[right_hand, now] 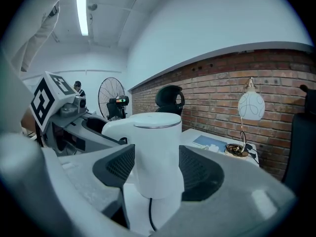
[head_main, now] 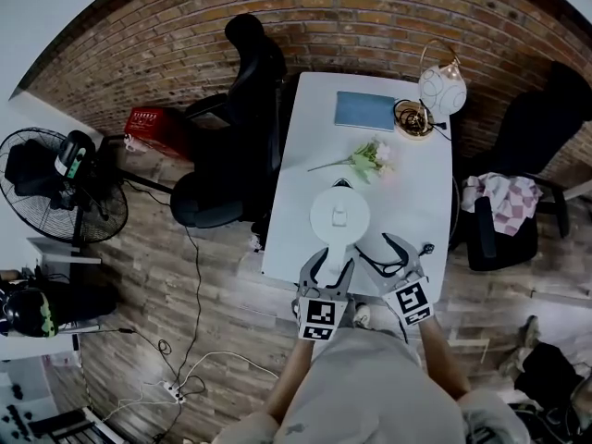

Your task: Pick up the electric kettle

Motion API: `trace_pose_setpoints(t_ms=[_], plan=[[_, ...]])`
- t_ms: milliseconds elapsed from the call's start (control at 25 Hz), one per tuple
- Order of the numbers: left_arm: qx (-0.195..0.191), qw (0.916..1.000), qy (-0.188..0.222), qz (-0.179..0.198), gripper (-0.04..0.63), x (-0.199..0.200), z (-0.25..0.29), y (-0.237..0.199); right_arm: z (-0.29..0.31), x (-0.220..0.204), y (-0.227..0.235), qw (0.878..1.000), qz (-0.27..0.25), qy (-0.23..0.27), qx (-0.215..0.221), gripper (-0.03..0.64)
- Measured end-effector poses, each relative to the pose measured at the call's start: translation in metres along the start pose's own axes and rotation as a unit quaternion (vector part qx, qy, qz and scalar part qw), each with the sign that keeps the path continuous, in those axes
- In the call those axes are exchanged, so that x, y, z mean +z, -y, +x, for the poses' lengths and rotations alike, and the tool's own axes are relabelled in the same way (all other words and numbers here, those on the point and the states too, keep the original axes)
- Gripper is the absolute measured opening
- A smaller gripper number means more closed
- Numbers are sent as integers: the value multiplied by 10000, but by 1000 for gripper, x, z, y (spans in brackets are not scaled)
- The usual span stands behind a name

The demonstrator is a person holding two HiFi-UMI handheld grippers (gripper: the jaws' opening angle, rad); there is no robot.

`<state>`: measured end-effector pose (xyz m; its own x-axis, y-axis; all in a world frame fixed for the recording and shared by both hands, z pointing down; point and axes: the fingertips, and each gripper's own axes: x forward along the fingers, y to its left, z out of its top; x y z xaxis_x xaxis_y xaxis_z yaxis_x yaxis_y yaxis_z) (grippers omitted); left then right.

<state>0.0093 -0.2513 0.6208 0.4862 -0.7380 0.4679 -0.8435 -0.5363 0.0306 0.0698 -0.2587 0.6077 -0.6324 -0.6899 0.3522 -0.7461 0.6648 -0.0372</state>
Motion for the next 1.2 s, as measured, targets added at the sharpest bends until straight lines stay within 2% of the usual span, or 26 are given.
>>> trace_pose_setpoints(t_ms=[240,400,600,760,960,1080,1200], plan=[[95,9998,-1,190,201,0,-6,-12,14,-4,4,9993,-350,15,135,279],[27,9999,31,118,201,-2,-8,-16,22,-8,2,9987,-471,-68,198,296],[63,9999,-10,132,199,-3,-9,-24,31,-13,0,9993,-263,-133,209,350],[136,9999,-17,106,192,-4,-12,-35,37,-16,-2,9991,-302,-156,246,390],[79,9998,35,160,189,-4,-13,-45,47,-21,-2,9994,-198,-142,250,496],[7,9998,68,212,189,-3,-14,-49,54,-24,-2,9993,-215,-139,257,520],[-49,9996,101,245,189,-3,-14,-53,62,-23,-3,9997,16,-121,203,534]])
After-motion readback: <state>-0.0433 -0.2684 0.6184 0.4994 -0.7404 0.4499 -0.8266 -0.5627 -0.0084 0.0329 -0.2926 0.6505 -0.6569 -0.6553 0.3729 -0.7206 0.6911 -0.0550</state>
